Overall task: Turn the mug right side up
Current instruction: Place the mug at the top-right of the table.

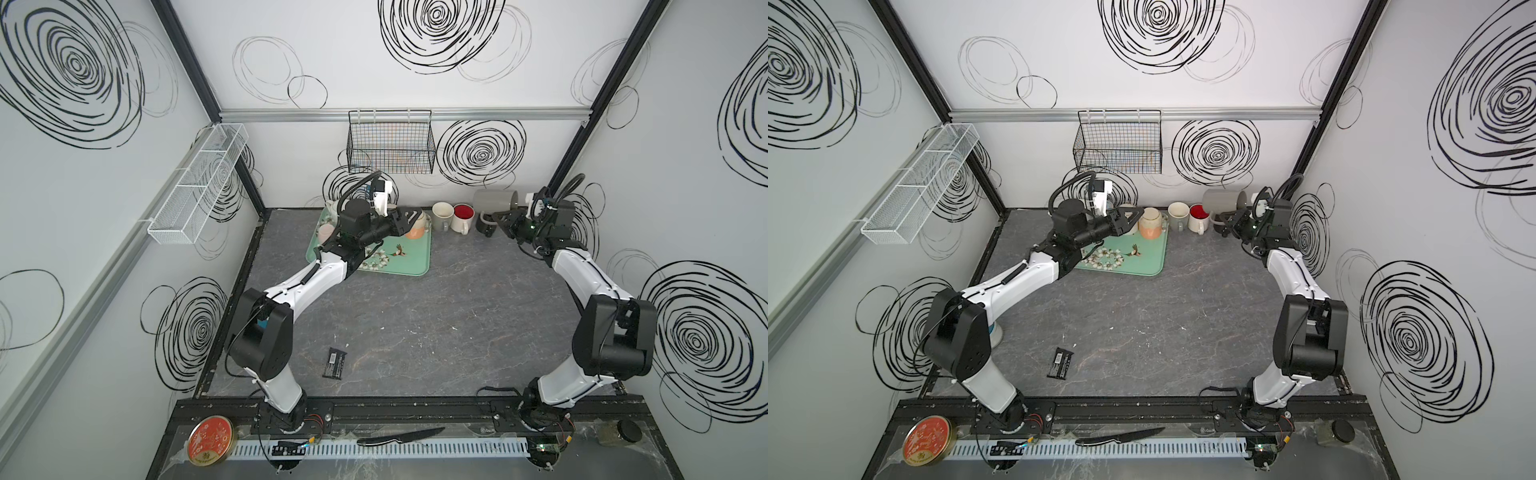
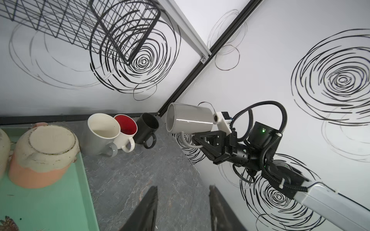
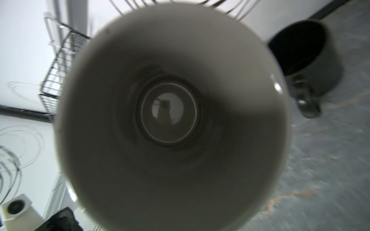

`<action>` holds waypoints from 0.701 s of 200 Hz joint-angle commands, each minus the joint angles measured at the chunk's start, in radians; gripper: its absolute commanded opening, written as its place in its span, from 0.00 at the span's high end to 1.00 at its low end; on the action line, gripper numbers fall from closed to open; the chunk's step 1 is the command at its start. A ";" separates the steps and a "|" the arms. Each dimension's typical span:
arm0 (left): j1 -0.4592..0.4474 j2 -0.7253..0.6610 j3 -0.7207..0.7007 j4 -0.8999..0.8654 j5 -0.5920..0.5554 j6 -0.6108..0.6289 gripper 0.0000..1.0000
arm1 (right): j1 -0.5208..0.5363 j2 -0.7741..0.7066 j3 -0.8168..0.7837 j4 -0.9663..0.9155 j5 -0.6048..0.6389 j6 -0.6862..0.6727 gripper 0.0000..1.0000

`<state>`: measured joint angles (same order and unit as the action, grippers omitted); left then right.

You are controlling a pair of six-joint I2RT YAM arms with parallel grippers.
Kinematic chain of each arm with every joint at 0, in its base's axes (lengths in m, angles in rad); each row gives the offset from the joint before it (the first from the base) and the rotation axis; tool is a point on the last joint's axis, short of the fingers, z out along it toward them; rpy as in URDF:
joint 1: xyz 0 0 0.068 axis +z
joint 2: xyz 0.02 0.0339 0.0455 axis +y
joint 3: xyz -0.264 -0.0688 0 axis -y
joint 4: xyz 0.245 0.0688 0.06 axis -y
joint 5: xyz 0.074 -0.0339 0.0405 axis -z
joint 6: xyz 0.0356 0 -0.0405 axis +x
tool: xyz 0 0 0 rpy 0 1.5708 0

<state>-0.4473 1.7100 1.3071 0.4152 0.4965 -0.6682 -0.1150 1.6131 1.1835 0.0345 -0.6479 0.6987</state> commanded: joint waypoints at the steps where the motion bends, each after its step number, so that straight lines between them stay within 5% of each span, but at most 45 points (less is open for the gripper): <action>1: -0.004 0.026 0.031 -0.030 0.001 0.053 0.54 | -0.021 -0.067 -0.061 -0.032 0.032 -0.120 1.00; 77: -0.027 0.089 0.083 -0.119 -0.026 0.122 0.54 | -0.087 -0.021 -0.057 -0.171 0.313 -0.283 1.00; 140: -0.168 0.172 0.280 -0.492 -0.243 0.421 0.55 | -0.099 0.104 0.068 -0.213 0.508 -0.407 1.00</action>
<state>-0.5434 1.8294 1.4933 0.0868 0.3622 -0.4194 -0.2111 1.6882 1.1751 -0.2222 -0.2249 0.3737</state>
